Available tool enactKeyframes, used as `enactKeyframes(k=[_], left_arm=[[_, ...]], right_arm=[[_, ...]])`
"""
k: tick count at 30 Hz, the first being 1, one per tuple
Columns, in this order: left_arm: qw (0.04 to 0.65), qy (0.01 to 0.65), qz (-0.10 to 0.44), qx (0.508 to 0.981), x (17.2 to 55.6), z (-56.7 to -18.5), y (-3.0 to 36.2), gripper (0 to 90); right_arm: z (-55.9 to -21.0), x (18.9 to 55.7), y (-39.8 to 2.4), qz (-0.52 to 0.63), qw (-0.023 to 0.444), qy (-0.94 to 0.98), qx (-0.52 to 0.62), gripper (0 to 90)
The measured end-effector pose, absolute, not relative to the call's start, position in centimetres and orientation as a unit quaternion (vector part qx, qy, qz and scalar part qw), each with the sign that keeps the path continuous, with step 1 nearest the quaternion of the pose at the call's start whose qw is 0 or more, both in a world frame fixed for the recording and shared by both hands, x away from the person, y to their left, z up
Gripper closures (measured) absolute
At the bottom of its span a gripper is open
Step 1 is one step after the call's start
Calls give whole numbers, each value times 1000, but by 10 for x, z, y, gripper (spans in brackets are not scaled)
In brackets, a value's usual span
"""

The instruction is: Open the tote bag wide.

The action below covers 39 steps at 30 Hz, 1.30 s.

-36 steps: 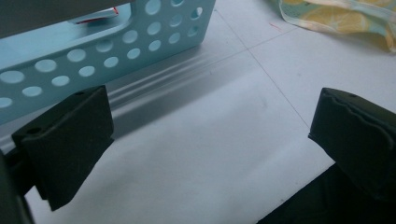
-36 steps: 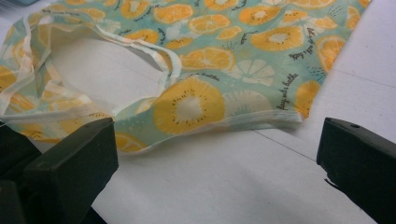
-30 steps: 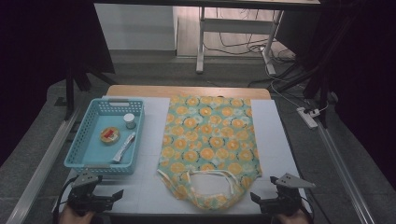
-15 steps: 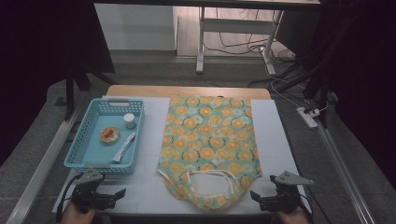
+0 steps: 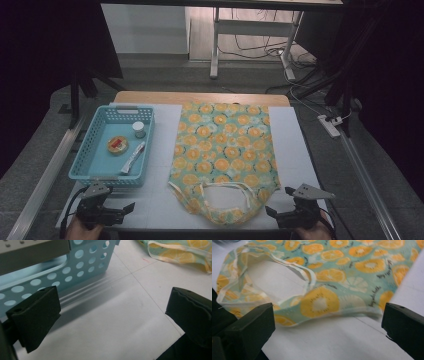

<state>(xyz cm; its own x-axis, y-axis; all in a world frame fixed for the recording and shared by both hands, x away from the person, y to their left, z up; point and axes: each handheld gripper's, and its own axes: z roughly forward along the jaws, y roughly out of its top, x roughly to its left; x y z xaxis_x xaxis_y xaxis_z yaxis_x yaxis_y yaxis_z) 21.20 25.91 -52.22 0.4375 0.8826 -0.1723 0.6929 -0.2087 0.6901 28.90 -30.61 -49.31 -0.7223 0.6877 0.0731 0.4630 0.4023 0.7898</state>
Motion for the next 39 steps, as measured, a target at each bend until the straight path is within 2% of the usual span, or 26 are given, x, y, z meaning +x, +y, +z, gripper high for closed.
enactKeyframes(k=[7,9,21,39], left_arm=[[366,514,130,765,212,-522,260,0],[367,513,130,765,212,-522,260,0],[371,514,128,762,211,-522,261,0],[373,516,127,760,212,-522,262,0]], right_arm=[[-488,287,-294,419,128,839,322,0],[-487,289,-289,422,113,841,320,0],[-485,287,-265,418,87,857,289,0],[-488,278,-207,387,53,898,201,0]])
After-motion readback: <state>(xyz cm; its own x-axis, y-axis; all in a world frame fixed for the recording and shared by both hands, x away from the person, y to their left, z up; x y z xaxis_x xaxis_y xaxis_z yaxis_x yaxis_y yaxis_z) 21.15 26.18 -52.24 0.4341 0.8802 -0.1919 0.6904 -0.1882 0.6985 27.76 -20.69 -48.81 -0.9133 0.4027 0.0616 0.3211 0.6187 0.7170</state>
